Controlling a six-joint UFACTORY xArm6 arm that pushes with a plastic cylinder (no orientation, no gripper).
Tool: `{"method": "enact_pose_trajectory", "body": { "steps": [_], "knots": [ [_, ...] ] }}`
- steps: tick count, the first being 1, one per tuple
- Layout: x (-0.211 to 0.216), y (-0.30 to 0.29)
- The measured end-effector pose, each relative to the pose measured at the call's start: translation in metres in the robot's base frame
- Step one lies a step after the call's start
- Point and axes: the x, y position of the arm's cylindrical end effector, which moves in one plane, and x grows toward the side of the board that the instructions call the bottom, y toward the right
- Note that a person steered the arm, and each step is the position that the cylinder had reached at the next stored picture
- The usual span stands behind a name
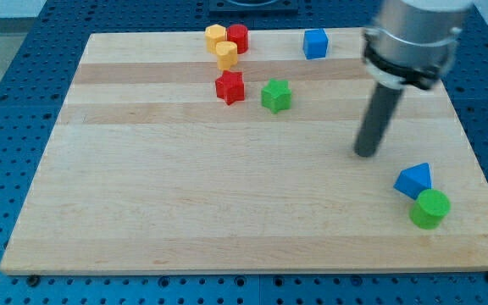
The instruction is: Move the green star to the top right of the red star
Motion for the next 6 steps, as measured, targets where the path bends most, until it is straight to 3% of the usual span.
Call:
{"method": "enact_pose_trajectory", "body": {
  "steps": [2, 3, 4, 5, 6],
  "knots": [
    [-0.104, -0.115],
    [-0.114, -0.154],
    [-0.119, -0.116],
    [-0.164, -0.106],
    [-0.178, -0.15]
  ]
}}
